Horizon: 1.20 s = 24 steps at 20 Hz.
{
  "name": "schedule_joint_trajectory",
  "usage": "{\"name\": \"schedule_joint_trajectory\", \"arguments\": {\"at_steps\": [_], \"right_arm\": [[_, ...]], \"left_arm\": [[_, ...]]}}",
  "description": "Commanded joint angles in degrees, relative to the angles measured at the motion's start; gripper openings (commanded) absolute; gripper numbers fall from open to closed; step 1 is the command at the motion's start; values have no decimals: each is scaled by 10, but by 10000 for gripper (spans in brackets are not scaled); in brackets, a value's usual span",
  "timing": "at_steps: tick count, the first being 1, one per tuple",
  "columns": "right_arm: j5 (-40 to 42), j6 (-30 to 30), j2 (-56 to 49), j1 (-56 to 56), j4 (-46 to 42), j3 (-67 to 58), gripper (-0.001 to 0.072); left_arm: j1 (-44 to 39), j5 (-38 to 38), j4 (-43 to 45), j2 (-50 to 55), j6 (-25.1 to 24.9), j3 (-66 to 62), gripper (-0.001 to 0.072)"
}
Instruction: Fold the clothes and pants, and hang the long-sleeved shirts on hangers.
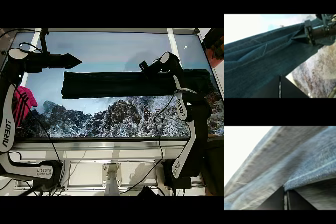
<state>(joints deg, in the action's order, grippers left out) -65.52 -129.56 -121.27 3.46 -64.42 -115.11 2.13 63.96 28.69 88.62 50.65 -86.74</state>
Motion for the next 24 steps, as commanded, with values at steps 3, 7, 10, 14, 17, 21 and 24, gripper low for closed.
{"name": "schedule_joint_trajectory", "arguments": {"at_steps": [3,7,10,14,17,21,24], "right_arm": [[170,-9,-2,5,35,-12,53],[442,-18,-9,15,23,-9,126],[432,-17,-9,4,21,-10,482],[320,54,-9,-8,10,-10,481],[237,92,6,-32,13,-10,229],[120,196,67,-102,12,-10,47],[42,306,123,-185,35,-10,45]], "left_arm": [[0,2,0,0,0,0,13],[0,2,0,0,0,0,13],[-2,2,0,0,0,0,13],[-1,2,0,0,0,0,13],[-1,9,0,0,0,0,14],[-4,27,1,0,0,0,11],[-35,27,42,0,20,0,11]]}}
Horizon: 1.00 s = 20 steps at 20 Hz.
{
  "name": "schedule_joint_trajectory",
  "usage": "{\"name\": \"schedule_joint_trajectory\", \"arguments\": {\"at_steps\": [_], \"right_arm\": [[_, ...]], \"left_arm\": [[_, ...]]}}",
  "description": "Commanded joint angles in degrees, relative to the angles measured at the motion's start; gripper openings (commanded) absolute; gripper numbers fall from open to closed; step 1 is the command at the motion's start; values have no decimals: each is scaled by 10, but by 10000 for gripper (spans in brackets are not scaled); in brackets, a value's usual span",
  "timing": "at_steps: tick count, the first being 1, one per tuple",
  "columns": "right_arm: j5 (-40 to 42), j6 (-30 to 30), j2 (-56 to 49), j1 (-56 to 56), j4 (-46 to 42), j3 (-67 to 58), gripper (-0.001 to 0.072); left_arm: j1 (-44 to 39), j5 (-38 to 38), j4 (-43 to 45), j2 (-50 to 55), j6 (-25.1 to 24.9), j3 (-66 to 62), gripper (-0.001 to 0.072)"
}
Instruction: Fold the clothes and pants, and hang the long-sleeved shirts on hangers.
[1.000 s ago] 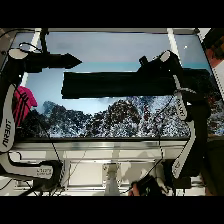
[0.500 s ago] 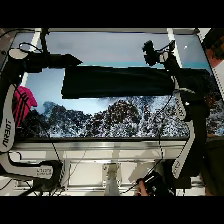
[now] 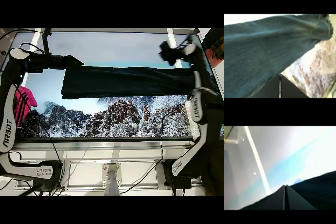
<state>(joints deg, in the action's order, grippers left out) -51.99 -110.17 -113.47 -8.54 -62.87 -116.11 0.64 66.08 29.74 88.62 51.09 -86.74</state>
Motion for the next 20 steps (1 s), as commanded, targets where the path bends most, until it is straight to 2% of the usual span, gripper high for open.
{"name": "schedule_joint_trajectory", "arguments": {"at_steps": [1,4,7,9,10,11,12,15,16,18,20], "right_arm": [[-124,155,56,-97,46,0,45],[-241,232,61,-207,128,7,45],[-265,254,58,-302,153,35,46],[-266,238,47,-356,133,39,50],[-266,226,41,-385,121,39,84],[-266,206,33,-409,107,39,272],[-265,201,24,-431,89,39,497],[-264,191,-2,-471,49,39,519],[-260,191,-14,-478,54,39,518],[-243,191,-42,-484,106,38,519],[-209,176,-73,-487,163,37,520]], "left_arm": [[-40,3,64,0,30,0,11],[-107,-30,119,0,82,0,11],[-179,-99,118,0,124,0,13],[-221,-147,118,0,143,0,14],[-242,-170,118,1,143,0,14],[-259,-191,118,4,143,0,14],[-274,-209,118,7,143,0,20],[-305,-241,118,20,144,0,53],[-311,-249,118,24,151,0,146],[-317,-260,118,31,177,0,176],[-317,-261,118,33,185,0,239]]}}
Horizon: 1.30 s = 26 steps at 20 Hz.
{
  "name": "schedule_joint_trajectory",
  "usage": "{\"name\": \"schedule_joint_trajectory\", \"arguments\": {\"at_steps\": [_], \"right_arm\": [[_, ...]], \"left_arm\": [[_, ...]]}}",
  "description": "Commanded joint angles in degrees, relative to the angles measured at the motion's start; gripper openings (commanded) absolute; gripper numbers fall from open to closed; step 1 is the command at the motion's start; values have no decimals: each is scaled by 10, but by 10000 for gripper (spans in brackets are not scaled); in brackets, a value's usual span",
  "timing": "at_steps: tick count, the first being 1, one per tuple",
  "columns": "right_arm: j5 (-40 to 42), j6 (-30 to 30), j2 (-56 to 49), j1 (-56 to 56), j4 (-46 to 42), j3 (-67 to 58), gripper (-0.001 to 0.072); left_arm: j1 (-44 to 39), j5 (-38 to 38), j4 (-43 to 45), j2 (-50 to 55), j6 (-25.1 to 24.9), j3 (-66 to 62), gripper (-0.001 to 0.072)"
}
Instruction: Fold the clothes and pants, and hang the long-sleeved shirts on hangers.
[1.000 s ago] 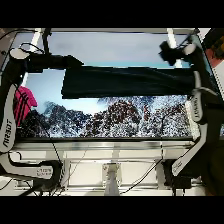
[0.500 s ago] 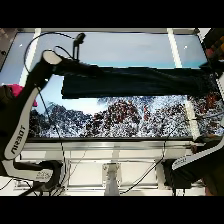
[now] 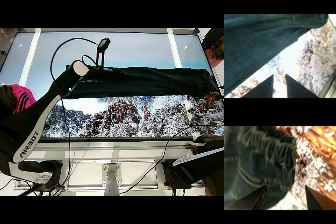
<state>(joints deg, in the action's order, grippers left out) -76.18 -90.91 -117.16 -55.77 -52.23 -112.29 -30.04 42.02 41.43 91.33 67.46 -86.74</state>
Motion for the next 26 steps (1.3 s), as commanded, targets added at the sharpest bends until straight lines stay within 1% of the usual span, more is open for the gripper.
{"name": "schedule_joint_trajectory", "arguments": {"at_steps": [1,3,4,6,7,8,13,15,16,17,19,20,22,23,24,25,26], "right_arm": [[54,-33,-47,-14,61,-1,520],[75,-42,-68,-9,71,-1,520],[79,-42,-80,-6,90,-1,521],[92,-35,-103,1,149,-1,521],[102,-20,-111,5,181,-1,526],[115,-10,-117,11,202,-1,574],[152,-9,-123,41,202,-1,578],[163,-9,-123,56,204,-1,573],[163,-9,-123,63,203,-1,554],[162,-7,-122,66,203,-1,441],[156,18,-120,70,205,-1,166],[151,18,-117,70,205,-1,51],[130,20,-109,70,202,-1,46],[115,22,-104,70,196,-1,45],[99,29,-96,71,185,-1,45],[80,43,-86,74,165,-1,45],[61,49,-75,79,145,-1,45]], "left_arm": [[-10,-20,1,6,32,0,239],[-11,-20,-1,6,33,0,239],[-13,-20,-1,6,33,0,239],[-16,-21,-1,6,33,0,247],[-17,-21,-1,6,33,0,247],[-19,-22,-1,6,33,0,247],[-24,-28,-7,14,33,0,247],[-28,-41,-36,31,33,0,247],[-30,-52,-58,42,33,0,247],[-33,-70,-87,54,33,0,247],[-42,-119,-139,78,33,0,247],[-48,-156,-159,89,33,0,247],[-64,-241,-209,110,33,-1,246],[-72,-268,-230,121,33,-5,245],[-82,-278,-237,135,33,-16,243],[-90,-278,-237,150,33,-33,217],[-99,-282,-237,168,33,-55,135]]}}
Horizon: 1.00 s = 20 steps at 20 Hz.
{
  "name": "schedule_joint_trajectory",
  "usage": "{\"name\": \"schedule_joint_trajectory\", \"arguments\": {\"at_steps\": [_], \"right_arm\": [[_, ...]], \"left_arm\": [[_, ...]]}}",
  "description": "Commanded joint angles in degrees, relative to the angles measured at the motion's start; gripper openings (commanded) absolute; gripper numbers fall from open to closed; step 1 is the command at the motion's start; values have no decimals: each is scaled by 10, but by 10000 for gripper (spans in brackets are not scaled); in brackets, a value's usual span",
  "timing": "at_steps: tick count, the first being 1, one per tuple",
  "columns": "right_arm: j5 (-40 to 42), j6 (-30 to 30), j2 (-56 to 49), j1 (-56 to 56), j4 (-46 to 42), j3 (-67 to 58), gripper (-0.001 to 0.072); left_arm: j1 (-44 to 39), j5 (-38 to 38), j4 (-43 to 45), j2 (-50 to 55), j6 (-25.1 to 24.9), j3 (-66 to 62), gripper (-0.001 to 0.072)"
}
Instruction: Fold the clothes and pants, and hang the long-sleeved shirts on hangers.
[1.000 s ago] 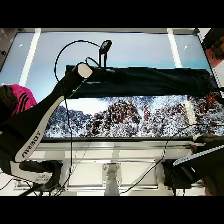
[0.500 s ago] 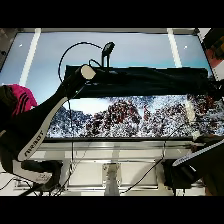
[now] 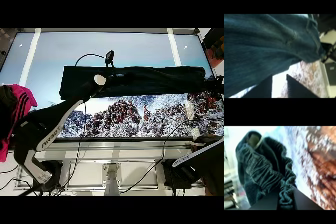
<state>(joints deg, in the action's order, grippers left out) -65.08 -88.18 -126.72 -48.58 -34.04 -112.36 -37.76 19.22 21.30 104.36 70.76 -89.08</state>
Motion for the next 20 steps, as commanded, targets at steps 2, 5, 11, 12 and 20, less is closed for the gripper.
{"name": "schedule_joint_trajectory", "arguments": {"at_steps": [2,5,11,12,20], "right_arm": [[-89,38,43,23,-73,0,45],[-133,56,75,54,-88,0,45],[-174,70,129,150,-89,0,46],[-182,70,135,168,-89,0,46],[-193,70,171,294,-75,0,46]], "left_arm": [[-34,-73,-34,73,-5,-76,13],[-40,-77,-34,121,-4,-129,13],[-39,-81,-34,169,5,-149,11],[-39,-81,-34,175,10,-149,11],[-39,-22,-34,226,88,-149,11]]}}
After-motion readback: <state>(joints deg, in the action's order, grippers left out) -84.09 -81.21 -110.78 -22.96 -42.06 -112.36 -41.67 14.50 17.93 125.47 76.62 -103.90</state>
